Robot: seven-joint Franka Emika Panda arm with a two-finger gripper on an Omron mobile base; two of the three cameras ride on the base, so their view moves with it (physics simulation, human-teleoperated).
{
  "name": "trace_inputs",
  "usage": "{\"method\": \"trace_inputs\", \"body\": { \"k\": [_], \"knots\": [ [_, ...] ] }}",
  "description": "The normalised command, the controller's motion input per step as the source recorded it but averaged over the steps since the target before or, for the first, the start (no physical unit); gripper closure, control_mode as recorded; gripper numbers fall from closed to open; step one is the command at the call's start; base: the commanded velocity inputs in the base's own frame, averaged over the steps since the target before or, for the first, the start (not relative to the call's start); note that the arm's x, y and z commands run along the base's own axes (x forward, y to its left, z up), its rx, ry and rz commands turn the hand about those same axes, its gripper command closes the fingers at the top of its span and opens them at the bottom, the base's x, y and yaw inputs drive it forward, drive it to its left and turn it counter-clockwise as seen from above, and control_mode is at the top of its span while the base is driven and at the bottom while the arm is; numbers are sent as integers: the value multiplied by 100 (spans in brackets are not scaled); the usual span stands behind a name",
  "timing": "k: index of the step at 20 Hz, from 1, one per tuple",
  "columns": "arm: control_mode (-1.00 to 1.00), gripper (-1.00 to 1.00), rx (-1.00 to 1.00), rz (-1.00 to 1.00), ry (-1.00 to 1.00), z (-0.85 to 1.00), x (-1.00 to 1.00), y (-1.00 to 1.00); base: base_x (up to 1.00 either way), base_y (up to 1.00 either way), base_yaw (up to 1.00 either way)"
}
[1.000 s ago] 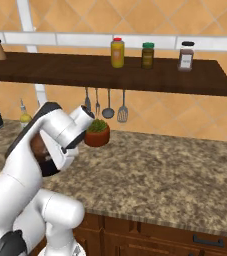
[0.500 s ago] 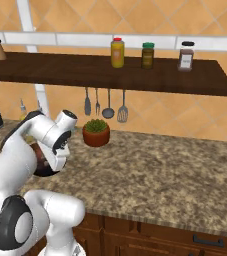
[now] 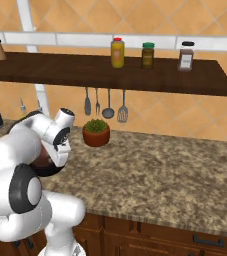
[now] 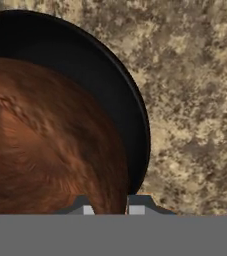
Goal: Pick up the bowls on the counter and stack them on top of one another in the open cabinet. Place the smaller bowl on top of the larger bowl.
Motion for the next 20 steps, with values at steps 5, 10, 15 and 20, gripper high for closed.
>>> {"method": "trace_inputs", "body": {
  "k": [5,10,15,20],
  "knots": [
    [-100,100,0,3,-9,-45,12,19,0,0,0],
    [-100,-100,0,0,-3,-28,6,7,0,0,0],
    [-100,-100,0,0,0,0,7,-6,0,0,0],
    [-100,-100,6,0,0,37,-9,-48,0,0,0]
  ]
}}
